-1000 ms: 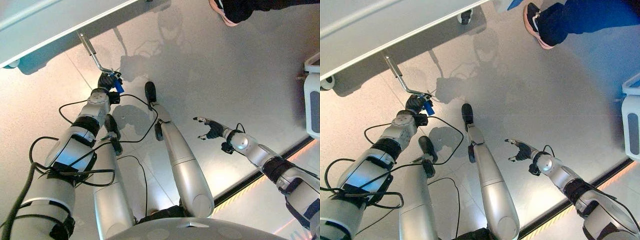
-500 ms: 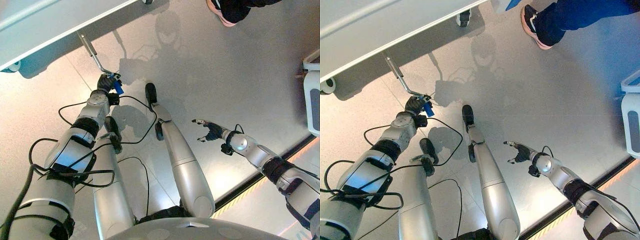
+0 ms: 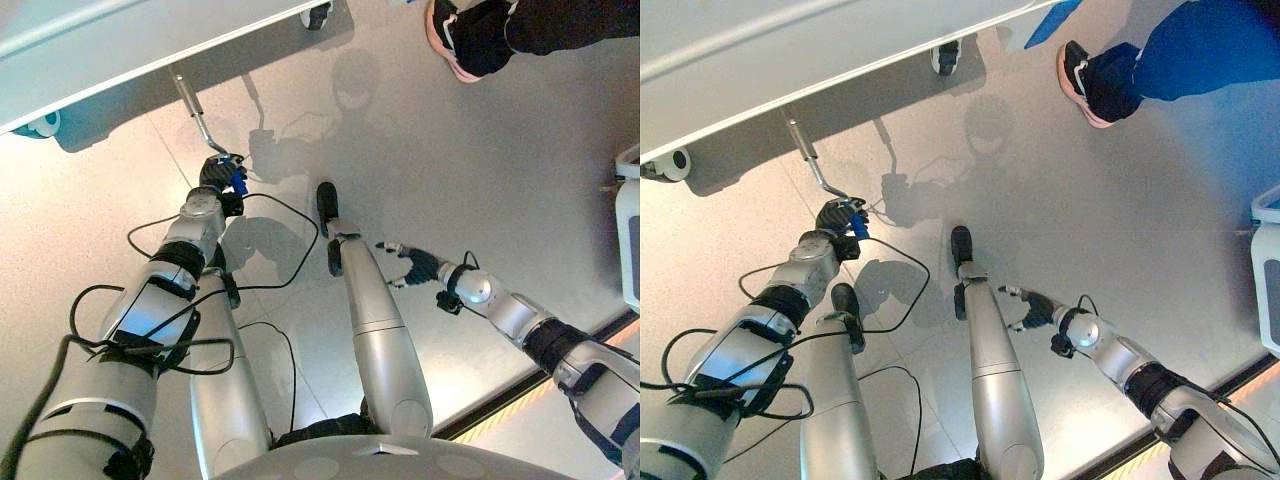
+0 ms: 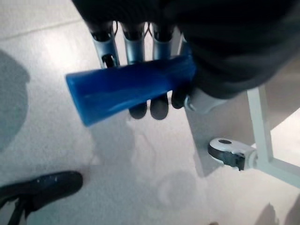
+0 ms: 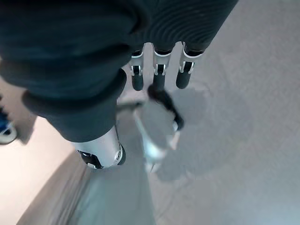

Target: Raise the hospital bed

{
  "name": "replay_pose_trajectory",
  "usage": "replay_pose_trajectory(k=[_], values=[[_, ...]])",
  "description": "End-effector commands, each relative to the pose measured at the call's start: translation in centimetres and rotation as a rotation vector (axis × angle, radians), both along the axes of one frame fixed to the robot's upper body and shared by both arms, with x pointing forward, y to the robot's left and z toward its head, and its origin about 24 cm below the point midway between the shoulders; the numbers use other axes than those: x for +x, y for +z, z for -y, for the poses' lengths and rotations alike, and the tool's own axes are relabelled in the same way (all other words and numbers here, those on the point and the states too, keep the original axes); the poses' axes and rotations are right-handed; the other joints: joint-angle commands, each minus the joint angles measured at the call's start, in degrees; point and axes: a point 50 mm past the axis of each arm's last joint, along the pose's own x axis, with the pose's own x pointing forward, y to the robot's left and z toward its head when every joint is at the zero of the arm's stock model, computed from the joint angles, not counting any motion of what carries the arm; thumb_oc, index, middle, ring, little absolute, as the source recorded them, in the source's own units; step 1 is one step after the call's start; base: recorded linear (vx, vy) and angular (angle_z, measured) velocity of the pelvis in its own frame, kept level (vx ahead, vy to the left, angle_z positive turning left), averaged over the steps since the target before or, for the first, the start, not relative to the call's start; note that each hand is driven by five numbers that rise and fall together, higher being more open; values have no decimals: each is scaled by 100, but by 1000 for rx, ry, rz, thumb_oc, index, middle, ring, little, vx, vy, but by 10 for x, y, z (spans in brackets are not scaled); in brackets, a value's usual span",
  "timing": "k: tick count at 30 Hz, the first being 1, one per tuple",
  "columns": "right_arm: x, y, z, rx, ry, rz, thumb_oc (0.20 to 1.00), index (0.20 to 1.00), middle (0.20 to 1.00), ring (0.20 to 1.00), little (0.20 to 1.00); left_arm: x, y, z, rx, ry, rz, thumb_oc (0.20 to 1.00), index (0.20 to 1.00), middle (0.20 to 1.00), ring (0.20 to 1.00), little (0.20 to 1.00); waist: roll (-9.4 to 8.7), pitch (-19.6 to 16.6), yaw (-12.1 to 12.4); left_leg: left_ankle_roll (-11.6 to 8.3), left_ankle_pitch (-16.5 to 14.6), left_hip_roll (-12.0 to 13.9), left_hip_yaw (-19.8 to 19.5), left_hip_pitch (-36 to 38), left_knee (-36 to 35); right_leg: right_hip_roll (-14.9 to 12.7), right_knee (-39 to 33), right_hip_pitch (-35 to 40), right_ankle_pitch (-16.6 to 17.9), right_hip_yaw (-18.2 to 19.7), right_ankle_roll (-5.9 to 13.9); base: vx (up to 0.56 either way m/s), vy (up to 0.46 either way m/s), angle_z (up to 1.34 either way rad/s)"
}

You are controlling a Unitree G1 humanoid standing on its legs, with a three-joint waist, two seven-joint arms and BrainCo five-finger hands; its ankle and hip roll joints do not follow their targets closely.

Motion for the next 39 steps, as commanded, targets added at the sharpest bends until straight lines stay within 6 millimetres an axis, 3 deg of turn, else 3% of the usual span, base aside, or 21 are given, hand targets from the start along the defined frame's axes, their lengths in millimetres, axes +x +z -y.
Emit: replay_pose_trajectory(k=[1,2,3,6,10,13,14,15,18,20,22,26,27,29,30,31,33,35,36,37,39], values=[[-5,6,13,7,-18,34,1000,1000,1000,1000,1000,-3,6,18,59,-128,110,200,200,200,200,200,-165,28,153,297,966,144,-58,-249,-447,-467,-123,175,-287,398,758,-108,-73,0],[-3,9,14,8,-21,44,1000,1000,1000,1000,1000,-2,10,19,61,-130,120,200,200,200,200,200,-174,28,145,300,1145,125,-45,-367,-510,-469,-192,57,-114,425,744,-18,-66,-2],[-5,5,13,6,-19,31,1000,1000,1000,1000,1000,-4,5,19,59,-128,107,200,200,200,200,200,-160,28,161,288,940,150,-59,-220,-447,-463,-95,191,-327,393,752,-77,-12,-3],[-5,11,23,3,-45,59,1000,1000,1000,1000,1000,-3,9,18,51,-108,124,200,200,200,200,200,-136,28,97,208,1330,175,-27,-371,-780,-457,-209,-45,-99,391,715,-32,-98,3],[-8,7,24,-2,-44,46,1000,1000,1000,1000,1000,-4,4,17,49,-104,113,200,200,200,200,200,-128,28,103,185,1162,206,-41,-229,-767,-444,-124,72,-303,350,720,70,-22,3],[-10,5,30,-19,-63,41,1000,1000,1000,1000,1000,-2,11,16,69,-98,126,200,200,200,200,200,-142,28,56,164,1424,191,-47,-435,-894,-435,-176,-156,-110,358,671,-53,-53,2],[-13,2,30,-21,-61,30,1000,1000,1000,1000,1000,-3,6,14,66,-93,111,200,200,200,200,200,-133,28,60,154,1224,213,-62,-289,-844,-426,-75,-30,-326,325,680,8,-21,6],[-10,6,30,-18,-64,45,1000,1000,1000,1000,1000,-1,12,15,64,-90,127,200,200,200,200,200,-151,28,39,166,1428,188,-48,-452,-904,-431,-175,-184,-106,350,667,0,0,0],[-14,1,30,-11,-64,31,1000,1000,1000,1000,1000,-2,9,11,49,-71,118,200,200,200,200,200,-148,28,30,138,1254,200,-50,-328,-894,-437,-110,-74,-298,307,681,10,-2,1],[-12,4,31,-6,-72,45,1000,1000,1000,1000,1000,0,14,12,50,-72,130,200,200,200,200,200,-152,28,15,149,1466,170,-29,-498,-961,-445,-205,-229,-77,336,667,4,-1,2],[-16,0,31,-5,-69,29,1000,1000,1000,1000,1000,-3,7,11,45,-67,114,200,200,200,200,200,-137,28,29,129,1262,183,-38,-346,-896,-448,-102,-79,-301,297,677,100,8,4],[-17,-1,32,-5,-73,30,1000,1000,1000,1000,1000,-3,6,12,47,-62,112,200,200,200,200,200,-137,28,19,116,1292,165,-35,-372,-935,-466,-126,-104,-274,302,679,-16,3,2],[-14,4,32,-3,-75,46,1000,1000,1000,1000,1000,-1,12,12,49,-64,128,200,200,200,200,200,-147,28,6,129,1494,142,-19,-534,-998,-470,-221,-260,-58,332,668,11,10,4],[-16,0,31,-6,-67,34,1000,1000,1000,1000,1000,-3,5,12,54,-64,108,200,200,200,200,200,-143,28,9,114,1289,160,-10,-363,-934,-478,-120,-116,-271,307,675,5,3,2],[-13,5,32,-4,-70,50,1000,1000,1000,1000,1000,0,11,13,56,-66,124,200,200,200,200,200,-152,28,-4,127,1491,138,6,-527,-997,-482,-216,-273,-55,338,663,0,0,0],[-16,0,31,-6,-67,35,1000,1000,1000,1000,1000,-3,4,14,59,-70,106,200,200,200,200,200,-137,28,5,115,1263,163,4,-345,-913,-472,-98,-111,-286,314,670,0,0,0],[-12,6,31,-6,-67,56,1000,1000,1000,1000,1000,1,13,19,62,-86,134,200,200,200,200,200,-144,28,-14,128,1473,138,31,-502,-987,-474,-187,-281,-61,358,653,0,0,0],[-16,1,32,-9,-73,39,1000,1000,1000,1000,1000,-1,11,28,51,-119,147,200,200,200,200,200,-113,28,-2,107,1273,158,35,-297,-954,-476,-91,-104,-284,334,659,0,0,0],[-13,6,33,-5,-80,56,1000,1000,1000,1000,1000,1,22,34,49,-142,183,200,200,200,200,200,-110,28,-17,118,1495,133,60,-457,-1046,-486,-204,-268,-49,369,649,0,0,0],[-17,-1,35,-7,-89,34,1000,1000,1000,1000,1000,-1,18,39,37,-164,185,200,200,200,200,200,-83,28,0,99,1291,158,53,-264,-995,-486,-107,-91,-279,342,659,0,0,0],[-18,-2,37,-6,-99,30,1000,1000,1000,1000,1000,-1,24,49,28,-202,217,200,200,200,200,200,-65,28,2,94,1305,164,57,-242,-1031,-491,-118,-79,-280,347,660,46,2,-1]])
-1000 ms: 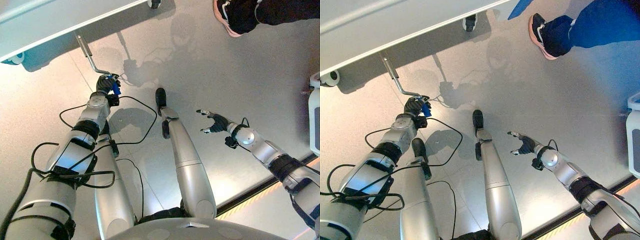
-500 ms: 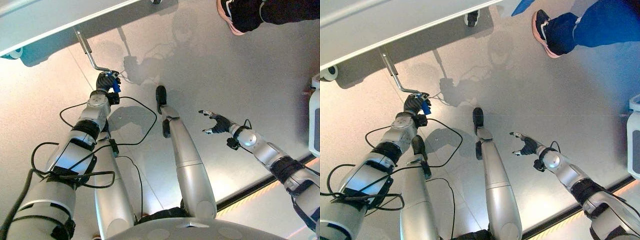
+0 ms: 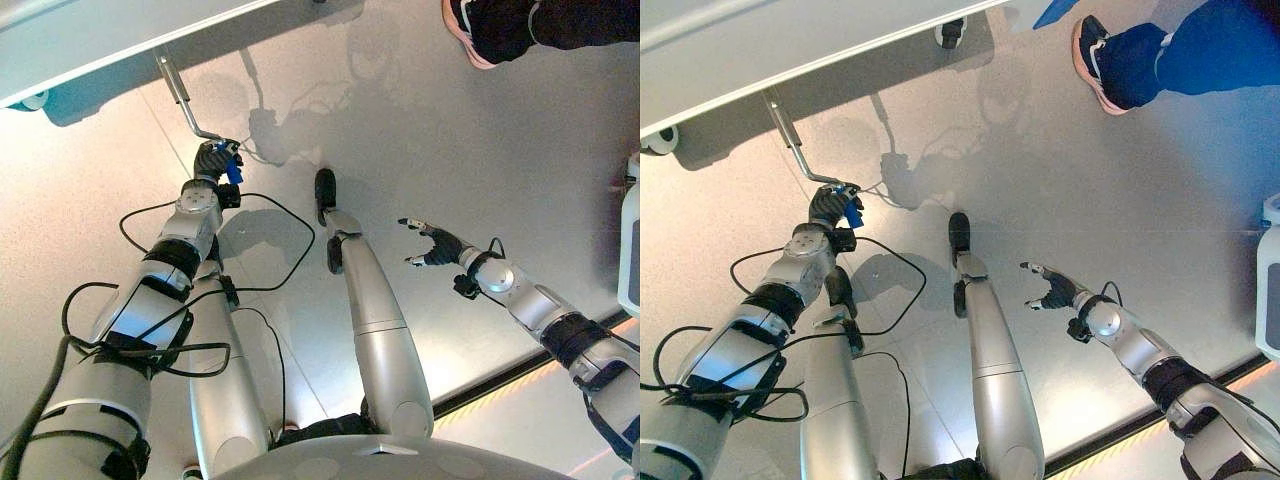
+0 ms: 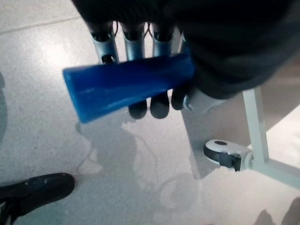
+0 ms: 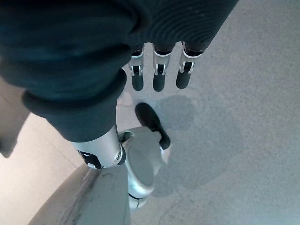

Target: Raise the hospital bed

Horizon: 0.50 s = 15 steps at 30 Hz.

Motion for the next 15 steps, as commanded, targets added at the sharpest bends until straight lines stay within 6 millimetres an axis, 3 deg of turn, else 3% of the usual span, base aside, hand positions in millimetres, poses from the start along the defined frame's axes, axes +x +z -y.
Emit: replay_pose_trajectory(k=[1,3,15], values=[[-16,-9,13,-4,-16,-35,1000,1000,1000,1000,1000,-3,11,34,6,-163,122,200,200,200,200,200,-54,36,7,289,926,94,-35,-226,-392,-451,45,85,-294,468,764,0,0,0],[-19,-12,18,-26,-32,-45,1000,1000,1000,1000,1000,-7,26,60,-41,-279,199,200,200,200,200,200,-3,36,-5,282,939,80,-27,-189,-426,-454,29,100,-276,491,770,3,3,-2],[-29,-12,34,-92,-57,-46,1000,1000,1000,1000,1000,-39,58,122,-110,-671,324,200,200,200,200,200,266,36,-13,261,978,53,83,25,-568,-487,92,117,-308,579,767,1,0,0]])
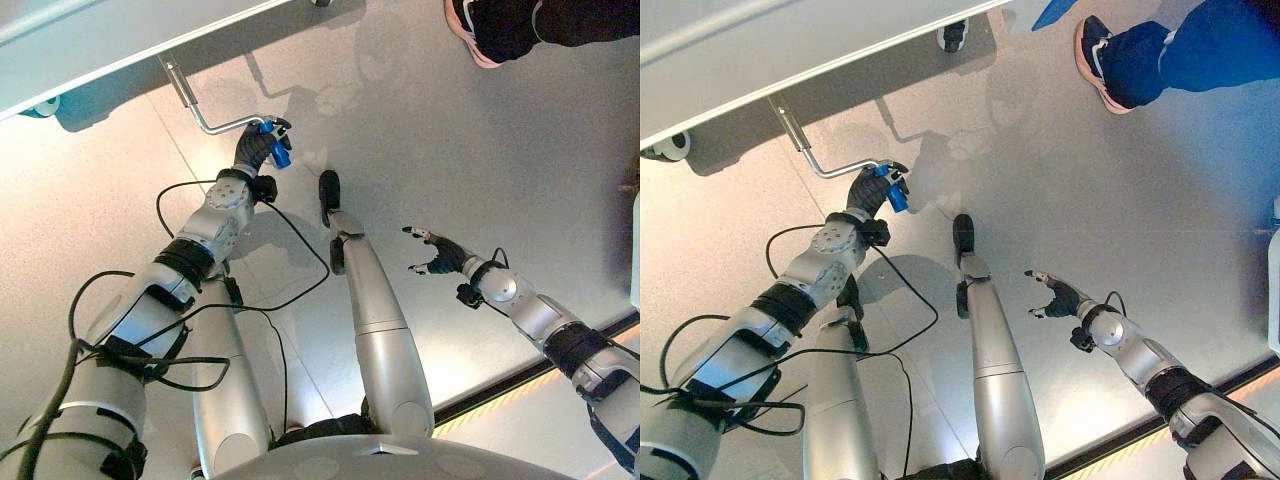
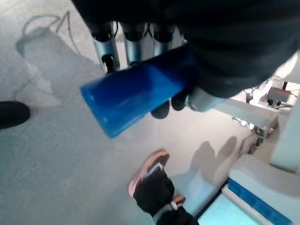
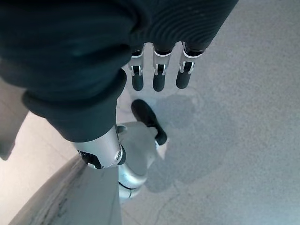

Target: Raise the hospital bed

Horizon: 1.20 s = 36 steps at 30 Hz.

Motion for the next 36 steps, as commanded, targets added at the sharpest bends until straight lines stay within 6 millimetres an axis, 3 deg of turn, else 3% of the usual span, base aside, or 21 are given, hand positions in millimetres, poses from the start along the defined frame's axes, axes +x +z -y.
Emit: replay_pose_trajectory(k=[1,3,7,8,9,10,16,19,21,25,27,29,33,34,35,36], values=[[-19,-3,26,-85,-25,-31,1000,1000,1000,1000,1000,-24,25,57,-51,-311,160,200,200,200,200,200,258,32,-58,210,904,149,-109,-179,-410,-433,88,106,-320,398,738,8,12,3],[-21,-5,29,-104,-30,-32,1000,1000,1000,1000,1000,-38,31,73,-85,-436,177,200,200,200,200,200,364,32,-50,203,897,153,-80,-68,-442,-440,141,130,-365,427,735,0,0,0],[-24,-12,34,-121,-55,-50,1000,1000,1000,1000,1000,-54,38,81,-108,-546,199,200,200,200,200,200,485,32,-3,196,894,148,-52,93,-484,-460,227,222,-445,434,721,-18,-5,-3],[-22,-10,36,-122,-67,-38,1000,1000,1000,1000,1000,-59,46,82,-116,-579,221,200,200,200,200,200,528,32,11,208,1101,134,-31,-13,-580,-468,131,110,-231,458,705,2,-5,10],[-26,-14,36,-123,-65,-55,1000,1000,1000,1000,1000,-59,41,82,-121,-577,205,200,200,200,200,200,533,32,15,193,904,148,-46,158,-522,-475,232,272,-457,425,714,-77,-1,8],[-25,-15,41,-126,-95,-53,1000,1000,1000,1000,1000,-72,49,84,-124,-664,224,200,200,200,200,200,625,32,59,202,1094,133,-34,103,-594,-489,127,236,-252,448,707,11,3,8],[-35,-32,50,-125,-150,-110,1000,1000,1000,1000,1000,-98,56,66,-104,-783,219,200,200,200,200,200,798,32,188,202,1090,109,-30,320,-641,-576,63,514,-241,354,744,-14,0,6],[-45,-45,55,-94,-191,-171,1000,1000,1000,1000,1000,-117,48,30,-67,-790,153,200,200,200,200,200,874,32,331,252,973,70,-85,459,-481,-694,-18,807,-213,273,797,3,27,9],[-47,-48,57,-91,-198,-185,1000,1000,1000,1000,1000,-120,46,24,-64,-786,138,200,200,200,200,200,881,32,360,264,949,57,-101,509,-453,-715,-31,879,-210,262,809,7,34,10],[-54,-56,59,-48,-220,-224,1000,1000,1000,1000,1000,-128,37,-8,-63,-704,99,200,200,200,200,200,904,32,479,316,843,2,-131,617,-310,-833,-133,1157,-187,187,858,11,63,9],[-54,-56,59,-49,-219,-224,1000,1000,1000,1000,1000,-128,37,-8,-64,-703,99,200,200,200,200,200,902,32,473,316,843,2,-132,618,-310,-834,-133,1159,-188,186,858,3,64,3],[-60,-58,61,-19,-220,-247,1000,1000,1000,1000,1000,-134,28,-42,-37,-576,67,200,200,200,200,200,874,32,599,374,723,-81,-158,600,-121,-966,-345,1333,-56,99,938,3,170,0],[-60,-58,61,-15,-215,-249,1000,1000,1000,1000,1000,-136,24,-56,-40,-510,63,200,200,200,200,200,854,32,641,386,698,-121,-166,569,-66,-1022,-428,1384,-17,67,966,-2,83,-3],[-61,-57,60,1,-217,-241,1000,1000,1000,1000,1000,-134,19,-74,-62,-385,81,200,200,200,200,200,807,32,718,416,631,-177,-211,455,87,-1095,-498,1412,16,34,986,-6,131,7],[-61,-57,60,1,-216,-241,1000,1000,1000,1000,1000,-134,19,-74,-62,-384,81,200,200,200,200,200,806,32,712,417,630,-178,-213,454,90,-1096,-497,1412,15,32,987,-6,159,1],[-61,-56,60,12,-222,-235,1000,1000,1000,1000,1000,-133,15,-88,-92,-281,102,200,200,200,200,200,769,32,762,443,566,-219,-245,333,249,-1165,-540,1407,50,0,1007,-2,68,0]])
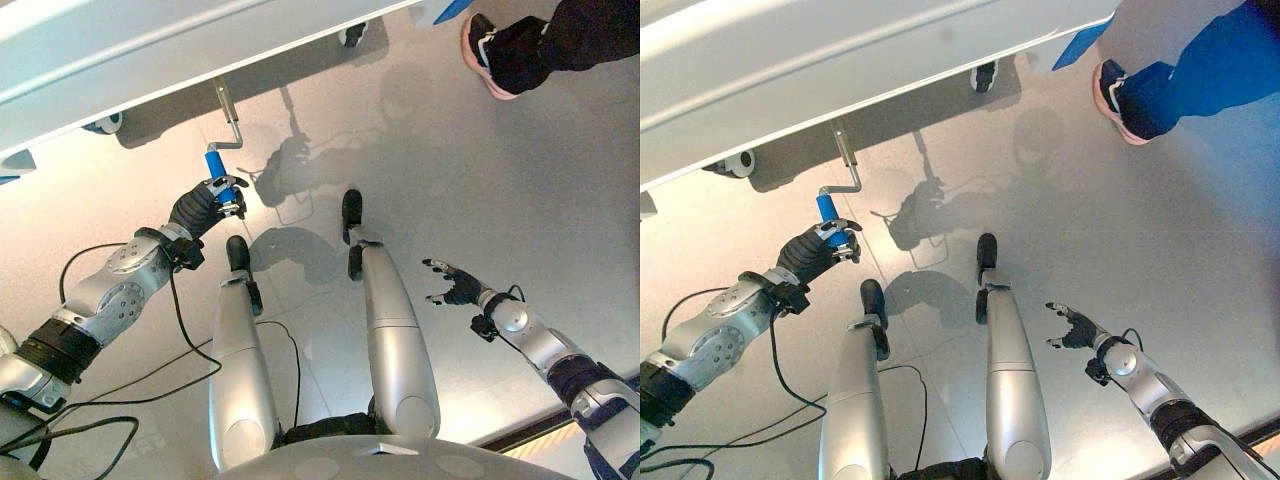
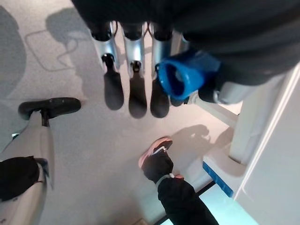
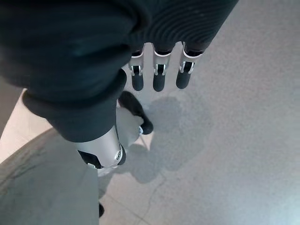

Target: Raise the hospital bed

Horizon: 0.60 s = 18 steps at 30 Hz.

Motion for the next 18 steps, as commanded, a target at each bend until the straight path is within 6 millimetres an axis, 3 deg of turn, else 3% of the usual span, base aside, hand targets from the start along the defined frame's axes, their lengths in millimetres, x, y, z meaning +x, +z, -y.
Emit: replay_pose_trajectory(k=[1,6,7,10,11,12,13,14,15,18], values=[[-25,-7,32,-13,-83,-48,1000,1000,1000,1000,1000,-40,59,0,45,-147,359,200,200,200,200,200,396,-151,448,349,607,-79,-63,-338,113,-715,-505,449,80,524,967,-2,68,4],[-24,-6,32,-7,-88,-36,1000,1000,1000,1000,1000,-39,54,-12,35,-33,366,200,200,200,200,200,335,-151,491,396,490,-138,-87,-530,332,-765,-534,401,116,512,988,1,96,9],[-23,-4,31,3,-99,-24,1000,1000,1000,1000,1000,-37,46,-26,-5,110,366,200,200,200,200,200,263,-151,522,453,353,-192,-133,-785,608,-830,-565,308,165,510,1020,-5,170,5],[-21,-3,29,10,-99,-12,1000,1000,1000,1000,1000,-35,42,-35,-14,184,365,200,200,200,200,200,227,-151,519,491,262,-214,-150,-961,784,-851,-568,222,200,529,1039,-1,141,-1],[-19,-2,27,14,-98,-5,1000,1000,1000,1000,1000,-32,39,-44,5,266,368,200,200,200,200,200,183,-151,503,516,186,-221,-131,-1116,936,-864,-601,144,242,552,1048,98,122,2],[-23,-6,26,15,-98,-22,1000,1000,1000,1000,1000,-32,31,-48,28,296,343,200,200,200,200,200,173,-151,530,513,-68,-173,-146,-1000,1071,-822,-533,276,59,547,1071,14,162,8],[-16,-2,25,21,-103,-1,1000,1000,1000,1000,1000,-27,36,-50,47,328,366,200,200,200,200,200,117,-151,472,536,99,-242,-139,-1251,1064,-859,-684,78,301,583,1066,18,119,7],[-16,-2,24,22,-106,-2,1000,1000,1000,1000,1000,-24,35,-53,56,354,364,200,200,200,200,200,92,-151,458,538,77,-239,-133,-1288,1111,-861,-740,58,341,595,1078,11,80,6],[-20,-7,24,20,-105,-21,1000,1000,1000,1000,1000,-27,30,-53,58,354,345,200,200,200,200,200,116,-151,503,525,-134,-178,-143,-1095,1170,-818,-639,221,134,574,1091,111,126,3],[-15,-6,18,28,-95,-12,1000,1000,1000,1000,1000,-17,35,-60,116,417,370,200,200,200,200,200,25,-151,462,544,-270,-138,-123,-1230,1382,-785,-775,166,210,615,1117,45,90,-6]])
